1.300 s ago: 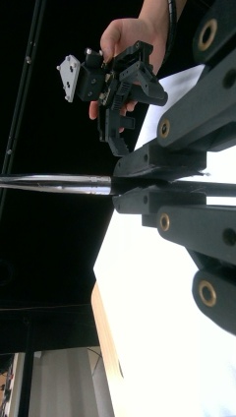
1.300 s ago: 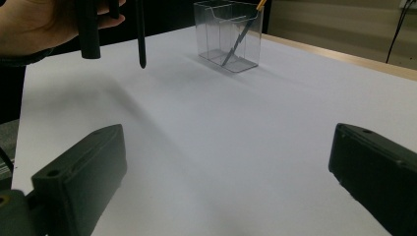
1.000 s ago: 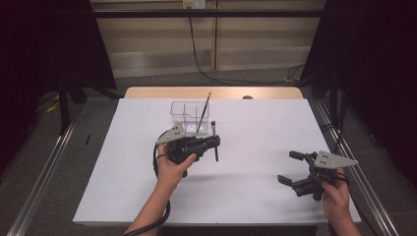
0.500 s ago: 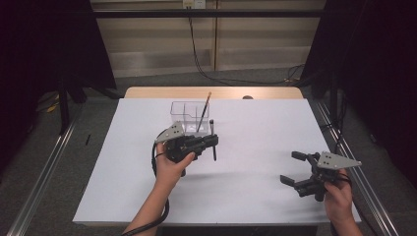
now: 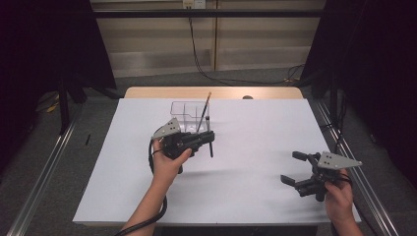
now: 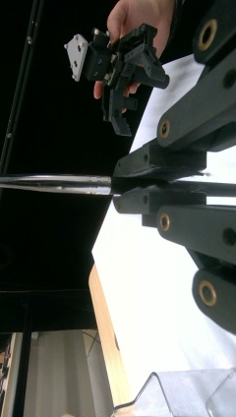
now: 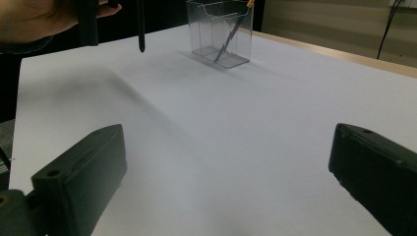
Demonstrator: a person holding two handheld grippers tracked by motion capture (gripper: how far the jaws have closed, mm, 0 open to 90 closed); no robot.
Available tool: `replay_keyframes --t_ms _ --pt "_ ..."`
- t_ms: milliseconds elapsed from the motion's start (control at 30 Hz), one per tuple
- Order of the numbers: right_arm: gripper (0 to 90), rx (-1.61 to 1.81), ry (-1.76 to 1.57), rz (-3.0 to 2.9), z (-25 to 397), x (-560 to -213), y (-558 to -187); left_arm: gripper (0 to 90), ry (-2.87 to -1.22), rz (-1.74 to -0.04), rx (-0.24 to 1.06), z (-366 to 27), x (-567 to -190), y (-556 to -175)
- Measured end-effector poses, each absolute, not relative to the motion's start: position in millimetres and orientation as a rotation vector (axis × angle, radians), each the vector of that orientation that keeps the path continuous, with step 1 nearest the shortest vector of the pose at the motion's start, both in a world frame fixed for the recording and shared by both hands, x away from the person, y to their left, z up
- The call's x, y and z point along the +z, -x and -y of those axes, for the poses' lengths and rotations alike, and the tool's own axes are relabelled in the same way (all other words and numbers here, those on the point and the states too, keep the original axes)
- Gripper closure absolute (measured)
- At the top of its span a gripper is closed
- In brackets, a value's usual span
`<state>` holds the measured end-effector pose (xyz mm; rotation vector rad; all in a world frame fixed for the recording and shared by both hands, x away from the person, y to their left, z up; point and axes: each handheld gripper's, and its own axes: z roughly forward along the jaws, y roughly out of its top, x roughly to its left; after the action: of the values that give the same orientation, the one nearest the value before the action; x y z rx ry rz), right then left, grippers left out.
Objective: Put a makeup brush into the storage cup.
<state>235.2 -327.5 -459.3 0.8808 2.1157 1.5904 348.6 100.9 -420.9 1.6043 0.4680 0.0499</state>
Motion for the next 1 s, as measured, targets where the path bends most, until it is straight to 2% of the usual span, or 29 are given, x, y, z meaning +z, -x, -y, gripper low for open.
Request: replay_keyframes --t_ms 1000 --pt "0.8 1.587 -0.870 -2.120 326 -458 -235 83.9 -1.617 -0.519 0.125 -108 -401 -376"
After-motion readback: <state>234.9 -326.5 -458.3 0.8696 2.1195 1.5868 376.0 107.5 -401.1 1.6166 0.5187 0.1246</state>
